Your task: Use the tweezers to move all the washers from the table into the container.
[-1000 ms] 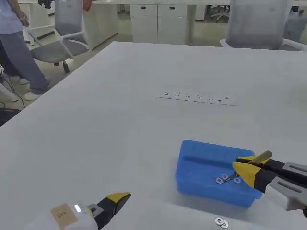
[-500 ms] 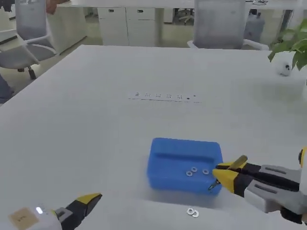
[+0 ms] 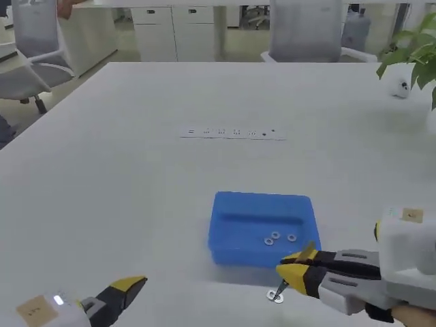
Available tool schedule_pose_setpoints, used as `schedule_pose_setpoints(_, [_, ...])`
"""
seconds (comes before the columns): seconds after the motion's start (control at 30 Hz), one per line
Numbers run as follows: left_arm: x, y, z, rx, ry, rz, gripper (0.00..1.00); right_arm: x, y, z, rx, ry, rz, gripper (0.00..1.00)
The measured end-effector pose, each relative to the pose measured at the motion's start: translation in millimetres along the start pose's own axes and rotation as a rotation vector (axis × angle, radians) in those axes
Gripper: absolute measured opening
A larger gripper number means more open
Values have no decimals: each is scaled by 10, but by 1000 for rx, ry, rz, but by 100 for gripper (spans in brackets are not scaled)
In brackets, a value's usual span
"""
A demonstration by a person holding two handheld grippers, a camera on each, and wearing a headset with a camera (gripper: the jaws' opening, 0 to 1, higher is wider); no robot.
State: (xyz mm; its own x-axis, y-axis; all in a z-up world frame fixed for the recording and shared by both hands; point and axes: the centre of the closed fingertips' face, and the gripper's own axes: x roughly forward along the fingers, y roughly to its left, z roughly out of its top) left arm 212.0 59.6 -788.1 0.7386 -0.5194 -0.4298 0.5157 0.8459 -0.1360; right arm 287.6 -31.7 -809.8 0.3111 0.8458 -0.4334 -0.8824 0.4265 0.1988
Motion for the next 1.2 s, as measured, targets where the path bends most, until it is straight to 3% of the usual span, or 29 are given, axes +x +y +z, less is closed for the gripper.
schedule_pose_setpoints(0.1, [-5,13,6,-3,-4,6,81,53,-42,-54,-46,44,-1,3])
schedule_pose_setpoints(0.27, [-14,45,15,-15,-12,20,81,62,-64,-41,-28,38,21,4])
schedule_pose_setpoints(0.57, [3,17,-10,-3,4,5,81,118,26,-78,-66,76,69,4])
schedule_pose_setpoints(0.73, [0,21,-9,-5,3,7,80,160,129,-103,-208,127,93,3])
schedule_pose_setpoints(0.83, [-2,27,-8,-2,3,11,80,181,147,-102,-219,149,63,2])
schedule_pose_setpoints(1.0, [-8,52,-3,-8,-2,21,80,191,124,-82,-219,124,26,2])
schedule_pose_setpoints(1.1, [-6,47,-8,-10,0,17,80,173,118,36,-93,54,25,2])
schedule_pose_setpoints(1.2, [-1,39,-13,-4,4,12,80,131,85,136,-57,16,8,2])
